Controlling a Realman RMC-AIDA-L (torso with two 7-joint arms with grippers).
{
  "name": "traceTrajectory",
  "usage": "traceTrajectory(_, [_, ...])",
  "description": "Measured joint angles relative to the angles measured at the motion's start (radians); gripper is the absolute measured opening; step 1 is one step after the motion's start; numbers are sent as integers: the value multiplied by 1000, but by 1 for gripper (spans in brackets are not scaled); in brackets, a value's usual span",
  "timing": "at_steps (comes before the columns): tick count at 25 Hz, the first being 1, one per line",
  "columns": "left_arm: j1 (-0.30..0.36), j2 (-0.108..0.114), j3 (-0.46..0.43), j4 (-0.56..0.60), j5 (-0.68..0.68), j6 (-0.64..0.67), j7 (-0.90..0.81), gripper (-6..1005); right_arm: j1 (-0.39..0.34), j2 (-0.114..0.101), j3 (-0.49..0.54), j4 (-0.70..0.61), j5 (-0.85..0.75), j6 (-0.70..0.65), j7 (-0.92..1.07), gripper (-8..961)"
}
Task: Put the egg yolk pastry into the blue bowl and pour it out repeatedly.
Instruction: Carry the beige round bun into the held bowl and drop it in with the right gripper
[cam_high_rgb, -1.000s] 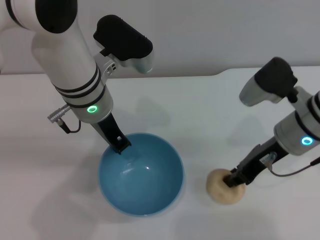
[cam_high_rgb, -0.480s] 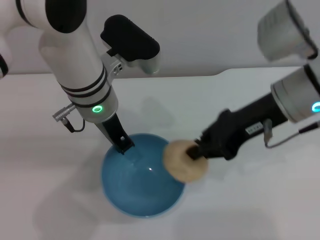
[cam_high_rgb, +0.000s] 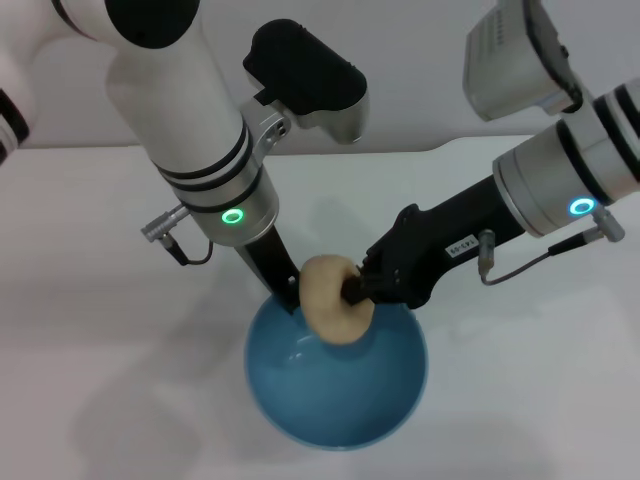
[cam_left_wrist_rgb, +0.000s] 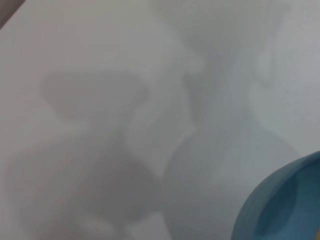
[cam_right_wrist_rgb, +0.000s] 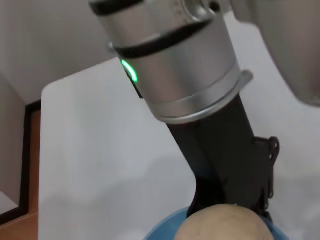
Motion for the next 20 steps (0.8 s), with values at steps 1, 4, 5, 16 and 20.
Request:
traceTrajectory(1, [-4, -1, 1, -1, -1, 1, 0, -2, 0, 0, -1, 8, 0, 2, 4, 10])
traceTrajectory(4, [-12, -1, 1, -2, -9, 8, 0, -2, -1, 0, -8, 16, 1, -6, 11, 38])
traceTrajectory(5, [-13, -1, 1, -2, -12, 10, 0, -2, -3, 0, -13, 16, 1, -11, 14, 54])
traceTrajectory(16, [-21, 3, -6, 12, -4, 33, -14, -1, -25, 0, 40, -5, -18, -106, 60, 308])
traceTrajectory(20, [-22, 4, -9, 13, 12, 33, -25, -1, -36, 0, 94, -15, -18, -141, 61, 419])
